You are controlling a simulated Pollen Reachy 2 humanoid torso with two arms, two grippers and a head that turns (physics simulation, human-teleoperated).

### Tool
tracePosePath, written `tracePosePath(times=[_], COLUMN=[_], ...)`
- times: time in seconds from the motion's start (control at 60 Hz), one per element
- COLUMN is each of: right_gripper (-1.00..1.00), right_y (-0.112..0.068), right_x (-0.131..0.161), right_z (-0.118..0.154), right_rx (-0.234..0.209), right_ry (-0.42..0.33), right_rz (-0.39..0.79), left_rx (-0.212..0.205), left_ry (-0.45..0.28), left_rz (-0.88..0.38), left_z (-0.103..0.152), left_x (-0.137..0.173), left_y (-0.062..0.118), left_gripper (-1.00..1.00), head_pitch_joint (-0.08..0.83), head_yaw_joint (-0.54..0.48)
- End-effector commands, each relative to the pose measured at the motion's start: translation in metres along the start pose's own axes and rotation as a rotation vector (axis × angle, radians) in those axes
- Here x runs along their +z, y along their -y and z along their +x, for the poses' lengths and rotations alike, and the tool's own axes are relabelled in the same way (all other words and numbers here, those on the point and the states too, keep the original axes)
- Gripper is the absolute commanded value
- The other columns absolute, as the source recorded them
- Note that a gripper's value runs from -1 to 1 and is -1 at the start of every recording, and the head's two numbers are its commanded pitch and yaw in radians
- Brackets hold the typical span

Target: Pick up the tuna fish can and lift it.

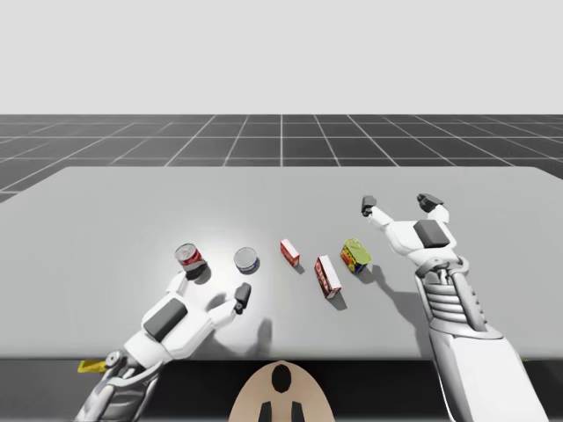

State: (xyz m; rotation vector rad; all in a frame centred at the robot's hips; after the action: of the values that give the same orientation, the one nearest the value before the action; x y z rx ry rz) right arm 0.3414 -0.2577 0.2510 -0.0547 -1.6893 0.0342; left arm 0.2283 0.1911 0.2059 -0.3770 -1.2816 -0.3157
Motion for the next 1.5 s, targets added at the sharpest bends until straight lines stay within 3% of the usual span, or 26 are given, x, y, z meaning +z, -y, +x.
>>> tracePosePath(times=[0.017, 0.083, 0.267, 0.433, 0.867, 1.2, 1.233, 1.25, 1.267, 1.283, 1.3, 1.333, 1.5], right_gripper=[-1.0, -1.0, -1.0, -1.0, -1.0, -1.0, -1.0, -1.0, -1.0, -1.0, -1.0, -1.0, -1.0], right_y=[-0.001, -0.001, -0.002, -0.002, 0.001, 0.002, 0.002, 0.002, 0.002, 0.003, 0.003, 0.003, 0.004], right_x=[0.001, 0.001, 0.002, 0.002, 0.005, 0.006, 0.006, 0.006, 0.006, 0.006, 0.006, 0.006, 0.006], right_z=[0.0, 0.0, 0.0, 0.001, 0.005, 0.008, 0.008, 0.008, 0.008, 0.008, 0.009, 0.009, 0.01], right_rx=[0.0, 0.0, 0.0, 0.0, -0.009, -0.016, -0.016, -0.016, -0.017, -0.018, -0.018, -0.018, -0.022], right_ry=[0.002, 0.003, 0.004, 0.008, 0.029, 0.037, 0.038, 0.038, 0.038, 0.039, 0.039, 0.04, 0.042], right_rz=[0.002, 0.002, 0.002, -0.002, -0.033, -0.044, -0.045, -0.046, -0.046, -0.046, -0.046, -0.046, -0.048], left_rx=[0.058, 0.071, 0.022, 0.013, -0.013, 0.012, 0.01, 0.01, 0.015, 0.017, 0.016, 0.014, 0.009], left_ry=[-0.02, -0.031, -0.055, -0.085, -0.143, -0.187, -0.197, -0.2, -0.202, -0.206, -0.208, -0.212, -0.204], left_rz=[0.015, 0.025, 0.083, 0.148, 0.149, 0.102, 0.097, 0.096, 0.092, 0.085, 0.082, 0.081, 0.071], left_z=[-0.011, -0.013, -0.018, -0.026, -0.036, -0.04, -0.042, -0.042, -0.043, -0.044, -0.044, -0.044, -0.044], left_x=[-0.026, -0.036, -0.061, -0.082, -0.115, -0.128, -0.129, -0.129, -0.129, -0.129, -0.129, -0.129, -0.124], left_y=[0.011, 0.011, 0.013, 0.013, 0.012, 0.01, 0.01, 0.009, 0.009, 0.009, 0.009, 0.01, 0.012], left_gripper=[-1.0, -1.0, -1.0, -1.0, -1.0, -1.0, -0.64, -0.3, 0.14, 0.74, 0.74, 0.94, 1.0], head_pitch_joint=[0.672, 0.672, 0.674, 0.675, 0.68, 0.682, 0.682, 0.682, 0.682, 0.682, 0.682, 0.682, 0.676], head_yaw_joint=[0.19, 0.19, 0.19, 0.19, 0.19, 0.19, 0.19, 0.19, 0.19, 0.19, 0.19, 0.19, 0.19])
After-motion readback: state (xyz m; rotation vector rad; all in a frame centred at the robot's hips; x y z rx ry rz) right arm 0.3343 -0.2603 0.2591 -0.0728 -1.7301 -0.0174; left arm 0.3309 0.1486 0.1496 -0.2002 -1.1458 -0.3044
